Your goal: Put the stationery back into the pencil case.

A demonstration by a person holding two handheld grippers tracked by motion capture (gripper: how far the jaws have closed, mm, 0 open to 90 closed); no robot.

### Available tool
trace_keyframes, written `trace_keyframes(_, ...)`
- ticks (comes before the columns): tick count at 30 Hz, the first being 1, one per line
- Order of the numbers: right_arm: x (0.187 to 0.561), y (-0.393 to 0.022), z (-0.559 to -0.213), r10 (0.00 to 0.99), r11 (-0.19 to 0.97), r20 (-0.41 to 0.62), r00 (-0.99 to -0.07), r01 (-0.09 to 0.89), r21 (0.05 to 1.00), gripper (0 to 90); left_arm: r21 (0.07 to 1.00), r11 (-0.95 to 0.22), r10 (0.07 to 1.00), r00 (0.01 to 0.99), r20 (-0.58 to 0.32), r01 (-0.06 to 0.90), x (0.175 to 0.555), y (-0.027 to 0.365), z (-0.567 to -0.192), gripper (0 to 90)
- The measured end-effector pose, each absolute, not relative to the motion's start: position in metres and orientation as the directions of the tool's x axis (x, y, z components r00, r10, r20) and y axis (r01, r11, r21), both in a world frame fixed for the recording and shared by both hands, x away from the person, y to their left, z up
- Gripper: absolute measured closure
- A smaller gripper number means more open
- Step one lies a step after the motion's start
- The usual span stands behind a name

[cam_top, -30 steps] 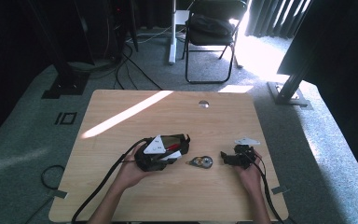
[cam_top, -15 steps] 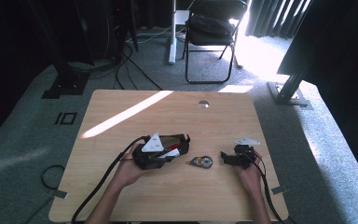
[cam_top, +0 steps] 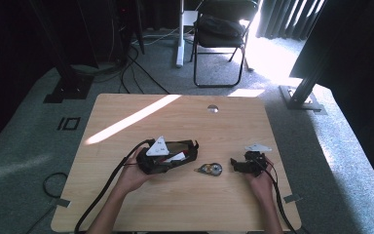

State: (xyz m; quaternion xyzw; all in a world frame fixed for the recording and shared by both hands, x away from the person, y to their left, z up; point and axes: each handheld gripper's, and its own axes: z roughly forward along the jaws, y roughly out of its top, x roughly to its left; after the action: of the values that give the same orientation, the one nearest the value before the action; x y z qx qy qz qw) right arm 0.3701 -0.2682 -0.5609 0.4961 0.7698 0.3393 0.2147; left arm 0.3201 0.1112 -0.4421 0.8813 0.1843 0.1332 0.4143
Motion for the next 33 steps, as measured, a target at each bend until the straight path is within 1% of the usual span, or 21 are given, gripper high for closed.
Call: trace_keyframes(33,0.37,-0.268,-0.561,0.909,0.278,0.006,-0.416,0.618,0.735,13.7,0.777,-0.587,0.463,0.881,0.093,0.227,0.332,0.116,-0.445,70.8)
